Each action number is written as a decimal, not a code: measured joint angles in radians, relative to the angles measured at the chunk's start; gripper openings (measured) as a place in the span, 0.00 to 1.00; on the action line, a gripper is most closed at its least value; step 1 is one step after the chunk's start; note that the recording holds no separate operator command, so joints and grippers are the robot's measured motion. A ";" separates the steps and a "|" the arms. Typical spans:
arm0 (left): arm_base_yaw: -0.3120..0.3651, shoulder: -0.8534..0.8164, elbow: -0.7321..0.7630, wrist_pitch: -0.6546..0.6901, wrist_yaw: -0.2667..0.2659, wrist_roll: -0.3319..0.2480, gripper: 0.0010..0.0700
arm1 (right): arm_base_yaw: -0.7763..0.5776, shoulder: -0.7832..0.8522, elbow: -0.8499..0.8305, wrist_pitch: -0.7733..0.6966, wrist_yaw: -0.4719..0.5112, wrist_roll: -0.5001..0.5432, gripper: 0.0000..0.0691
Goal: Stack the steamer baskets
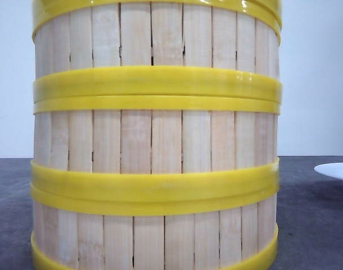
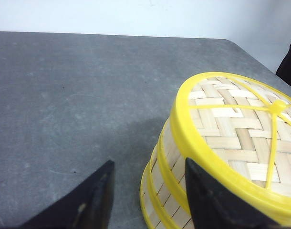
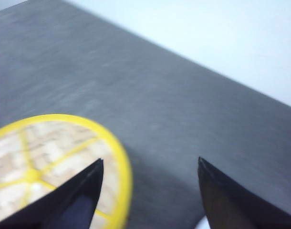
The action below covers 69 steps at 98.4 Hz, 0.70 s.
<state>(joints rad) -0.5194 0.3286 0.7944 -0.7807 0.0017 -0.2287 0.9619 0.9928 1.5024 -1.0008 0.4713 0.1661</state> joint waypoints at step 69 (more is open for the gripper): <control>0.000 0.000 0.000 0.000 -0.004 0.002 0.16 | 0.000 -0.286 -0.344 -0.021 0.103 0.196 0.22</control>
<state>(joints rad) -0.5194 0.3286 0.7944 -0.7811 -0.0021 -0.2272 0.9619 0.7067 1.1587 -1.0218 0.5747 0.3626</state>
